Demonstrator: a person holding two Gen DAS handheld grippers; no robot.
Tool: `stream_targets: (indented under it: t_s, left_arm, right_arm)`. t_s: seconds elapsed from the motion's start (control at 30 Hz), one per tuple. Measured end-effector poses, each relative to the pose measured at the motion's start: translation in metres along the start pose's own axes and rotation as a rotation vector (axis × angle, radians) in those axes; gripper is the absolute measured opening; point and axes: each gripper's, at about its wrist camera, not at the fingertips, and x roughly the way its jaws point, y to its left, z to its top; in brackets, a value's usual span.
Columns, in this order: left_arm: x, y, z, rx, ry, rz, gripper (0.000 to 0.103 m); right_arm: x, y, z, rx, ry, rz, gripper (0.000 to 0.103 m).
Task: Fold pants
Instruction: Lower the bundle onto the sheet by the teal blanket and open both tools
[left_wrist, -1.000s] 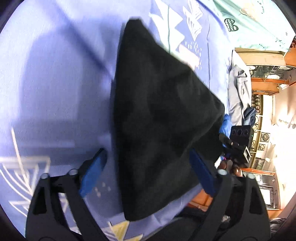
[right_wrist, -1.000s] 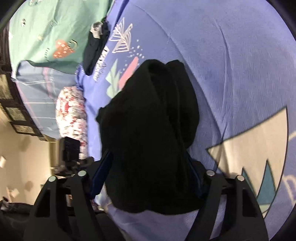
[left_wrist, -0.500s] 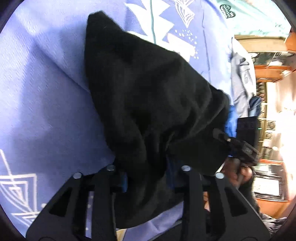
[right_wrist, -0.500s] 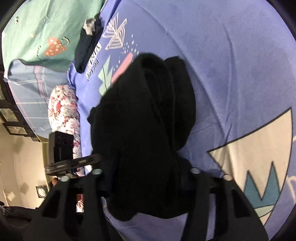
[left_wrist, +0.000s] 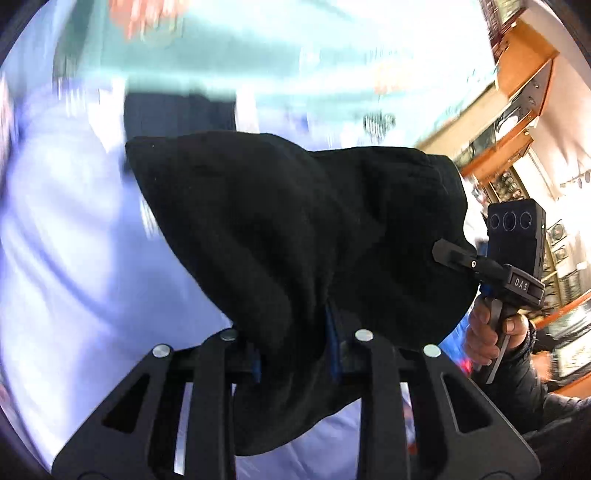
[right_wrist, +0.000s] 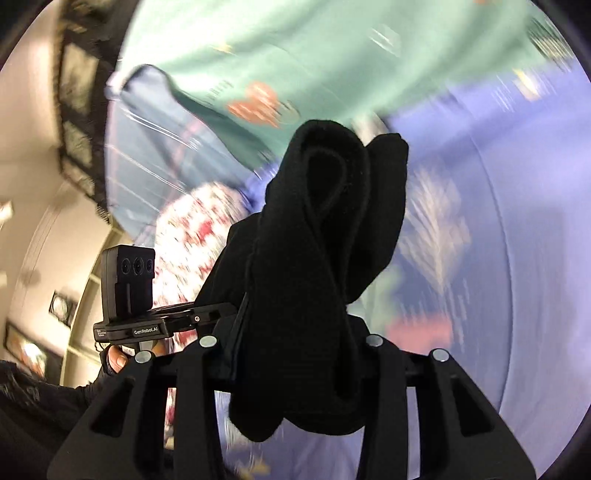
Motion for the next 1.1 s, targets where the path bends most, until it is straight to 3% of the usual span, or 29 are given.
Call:
stream_targets:
  t_s: [0.17, 0.33, 0.43, 0.5, 0.53, 0.57, 0.6, 0.63, 0.73, 0.87, 1.1]
  left_arm:
    - [-0.007, 0.033, 0.105, 0.035, -0.126, 0.117, 0.026]
    - [0.044, 0.089, 0.165, -0.015, -0.12, 0.227, 0.027]
    - [0.092, 0.126, 0.173, -0.051, -0.051, 0.299, 0.03]
    - [0.125, 0.149, 0.165, -0.089, 0.012, 0.35, 0.042]
    - [0.137, 0.158, 0.161, -0.103, 0.012, 0.378, 0.058]
    - [0.141, 0.165, 0.16, -0.117, -0.009, 0.399, 0.077]
    - [0.142, 0.168, 0.159, -0.132, -0.021, 0.411, 0.084]
    - [0.144, 0.173, 0.157, -0.155, -0.027, 0.419, 0.093]
    - [0.147, 0.186, 0.153, -0.235, -0.031, 0.375, 0.094]
    - [0.14, 0.167, 0.152, -0.214, -0.051, 0.439, 0.092]
    - [0.103, 0.137, 0.147, -0.222, -0.105, 0.473, 0.091]
  right_arm:
    - [0.056, 0.016, 0.113, -0.149, -0.08, -0.015, 0.039]
    - [0.13, -0.016, 0.177, -0.163, -0.071, -0.125, 0.039]
    - [0.175, -0.049, 0.186, -0.164, -0.026, -0.272, 0.04]
    - [0.203, -0.072, 0.186, -0.163, 0.035, -0.43, 0.049]
    - [0.219, -0.086, 0.183, -0.162, 0.075, -0.528, 0.055]
    - [0.226, -0.094, 0.181, -0.175, 0.08, -0.587, 0.07]
    - [0.227, -0.099, 0.18, -0.176, 0.068, -0.621, 0.084]
    - [0.227, -0.105, 0.181, -0.157, 0.053, -0.65, 0.09]
    - [0.226, -0.12, 0.183, -0.105, 0.062, -0.638, 0.093]
    - [0.217, -0.107, 0.186, -0.152, 0.042, -0.659, 0.093]
    - [0.166, -0.074, 0.177, -0.144, -0.08, -0.664, 0.093]
